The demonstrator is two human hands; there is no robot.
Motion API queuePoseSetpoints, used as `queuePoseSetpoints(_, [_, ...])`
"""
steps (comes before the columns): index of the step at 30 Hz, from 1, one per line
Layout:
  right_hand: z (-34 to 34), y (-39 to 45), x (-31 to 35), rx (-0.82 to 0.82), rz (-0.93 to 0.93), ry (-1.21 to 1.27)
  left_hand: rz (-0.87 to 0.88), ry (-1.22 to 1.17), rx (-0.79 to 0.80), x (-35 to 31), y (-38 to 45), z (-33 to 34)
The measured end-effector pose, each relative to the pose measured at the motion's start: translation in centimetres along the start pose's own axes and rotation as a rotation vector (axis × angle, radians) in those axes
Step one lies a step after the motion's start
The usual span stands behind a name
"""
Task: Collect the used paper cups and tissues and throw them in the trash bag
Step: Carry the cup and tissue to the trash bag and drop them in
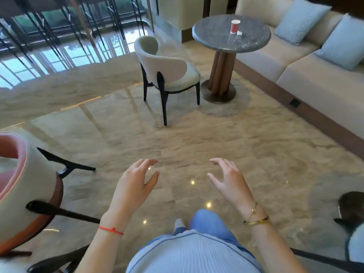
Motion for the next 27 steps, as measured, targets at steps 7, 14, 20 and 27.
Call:
queuePoseSetpoints(7, [-0.6, 10.2, -2.1, -0.044, 0.094, 0.014, 0.049, 0.013, 0.06, 1.0, 12.6, 0.6])
queuePoseSetpoints(14, [-2.4, 23.2, -7.1, -0.082, 0.139, 0.021, 0.092, 0.022, 0.084, -0.3, 28.1, 3.2])
queuePoseSetpoints(20, [-6.9, 36.4, -11.3, -0.113, 0.157, 0.005, 0.14, -0.009, 0.109, -4.2, 42.7, 4.6])
queuePoseSetpoints(27, [-11.6, 49.7, -15.6, -0.163, 0.168, -0.017, 0.147, -0.048, 0.094, -7.1, 56.9, 6.0])
Point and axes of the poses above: each hand's wrist, its own y-axis towards the middle knuckle, its own z-axis out of the palm, x = y × z, the point moved 5 cm from there along y, towards the middle knuckle, and after that the axes turned 1 degree about z, right-handed, at the moved point
